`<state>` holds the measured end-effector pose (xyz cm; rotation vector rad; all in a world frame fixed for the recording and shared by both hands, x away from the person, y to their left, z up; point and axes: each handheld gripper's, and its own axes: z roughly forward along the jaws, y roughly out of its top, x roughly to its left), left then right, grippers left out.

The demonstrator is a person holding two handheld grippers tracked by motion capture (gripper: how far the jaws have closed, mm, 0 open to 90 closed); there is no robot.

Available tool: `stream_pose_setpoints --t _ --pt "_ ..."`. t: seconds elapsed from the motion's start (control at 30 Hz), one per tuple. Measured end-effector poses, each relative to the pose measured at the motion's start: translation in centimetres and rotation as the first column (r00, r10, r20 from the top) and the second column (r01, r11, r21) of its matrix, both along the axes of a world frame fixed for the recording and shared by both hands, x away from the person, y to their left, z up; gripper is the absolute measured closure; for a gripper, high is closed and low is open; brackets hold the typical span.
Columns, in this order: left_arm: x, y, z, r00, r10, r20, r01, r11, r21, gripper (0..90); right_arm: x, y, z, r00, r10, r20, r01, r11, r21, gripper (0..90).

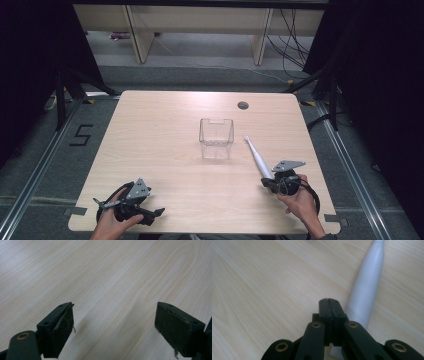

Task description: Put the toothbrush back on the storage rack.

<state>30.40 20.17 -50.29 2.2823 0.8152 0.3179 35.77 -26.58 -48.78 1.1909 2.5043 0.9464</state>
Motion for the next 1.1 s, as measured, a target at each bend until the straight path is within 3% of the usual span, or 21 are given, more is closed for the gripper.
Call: stream_pose_setpoints --t 0.1,0.5,0.57,0.6,0.73,0.77,0.9,1.1 --pt "0.0 0.0 0.0 1.0 -0.002 -0.001 0.002 1.0 0.007 15.3 0.0 -0.4 -0.1 0.9998 0.0 0.022 0.0 1.0 -0.006 90.0" --pt "0.0 0.1 0.1 1.0 -0.003 0.002 0.003 1.0 0.006 15.3 -0.3 -1.5 0.0 0.9997 -0.023 0.001 0.023 1.0 -0.014 90.0" --pt "0.1 0.1 0.0 1.0 -0.003 0.001 0.003 1.0 0.007 15.3 -0.2 -1.7 -0.2 0.9995 -0.015 0.026 0.015 1.0 -0.005 90.0" --pt "0.1 0.1 0.0 1.0 -0.004 0.001 0.004 1.0 0.008 15.3 -0.3 -1.7 0.0 0.9994 -0.031 0.013 0.031 1.0 -0.006 90.0" --pt "0.1 0.1 0.1 1.0 -0.002 0.003 0.002 1.0 0.005 15.3 -0.2 -1.9 -0.2 0.9992 -0.021 0.035 0.022 0.999 -0.023 90.0" --pt "0.1 0.1 0.1 1.0 -0.002 0.003 0.002 1.0 0.005 15.3 -0.3 -1.9 -0.1 0.9995 -0.029 0.016 0.029 0.999 -0.019 90.0" --pt "0.0 0.0 0.0 1.0 0.001 0.003 -0.001 1.0 -0.004 15.3 -0.3 -2.0 -0.1 0.9995 -0.023 0.022 0.024 1.0 -0.019 90.0" --pt "0.0 0.1 0.1 1.0 0.001 0.005 -0.001 1.0 0.0 15.3 -0.2 -2.1 -0.1 0.9999 -0.013 -0.008 0.013 0.999 -0.044 90.0"
